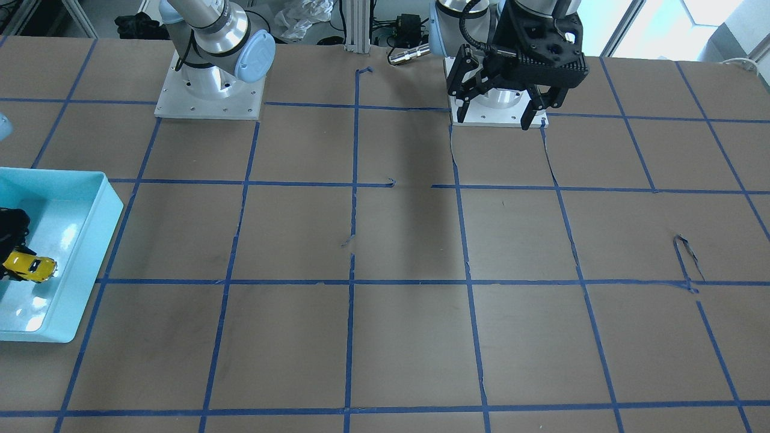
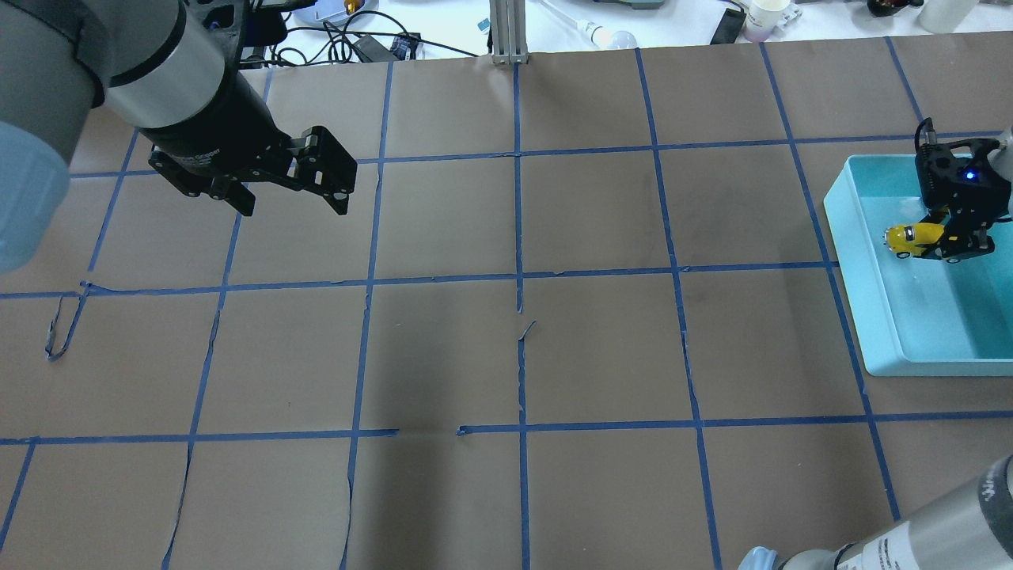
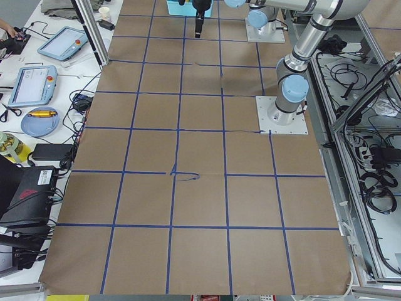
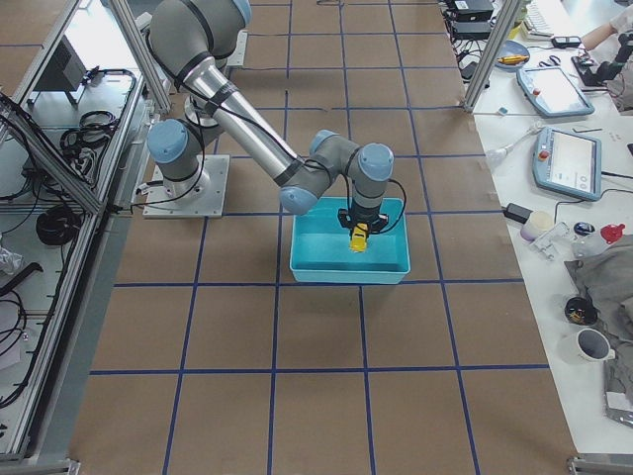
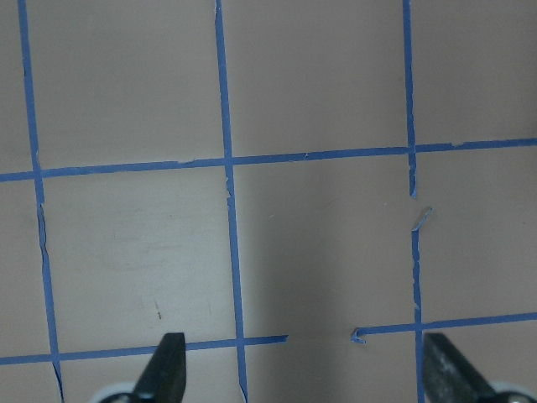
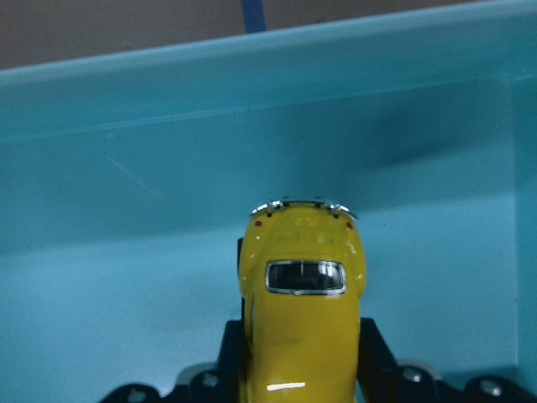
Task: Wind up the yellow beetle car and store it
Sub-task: 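Open the right gripper to drop the car in the bin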
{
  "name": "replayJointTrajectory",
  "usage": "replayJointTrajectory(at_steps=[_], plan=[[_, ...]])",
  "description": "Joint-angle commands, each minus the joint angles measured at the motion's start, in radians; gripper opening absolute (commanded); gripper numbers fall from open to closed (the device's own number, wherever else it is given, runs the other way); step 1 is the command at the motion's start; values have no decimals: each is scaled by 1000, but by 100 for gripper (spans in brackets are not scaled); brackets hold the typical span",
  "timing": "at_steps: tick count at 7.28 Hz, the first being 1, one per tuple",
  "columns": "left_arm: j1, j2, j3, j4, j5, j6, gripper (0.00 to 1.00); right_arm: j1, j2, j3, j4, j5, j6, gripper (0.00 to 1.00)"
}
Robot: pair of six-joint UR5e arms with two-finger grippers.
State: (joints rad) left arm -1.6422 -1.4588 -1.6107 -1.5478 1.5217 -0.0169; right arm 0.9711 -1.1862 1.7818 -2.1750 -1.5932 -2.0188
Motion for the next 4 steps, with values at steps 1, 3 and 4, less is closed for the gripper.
replayJointTrajectory(at_steps=[1,3,4], plan=[[-1,0,0,0,0,0,100,0,0,1,1,7,3,94],[1,0,0,0,2,0,100,0,-10,-2,6,9,11,98],[1,0,0,0,2,0,100,0,-45,-4,3,7,14,99]])
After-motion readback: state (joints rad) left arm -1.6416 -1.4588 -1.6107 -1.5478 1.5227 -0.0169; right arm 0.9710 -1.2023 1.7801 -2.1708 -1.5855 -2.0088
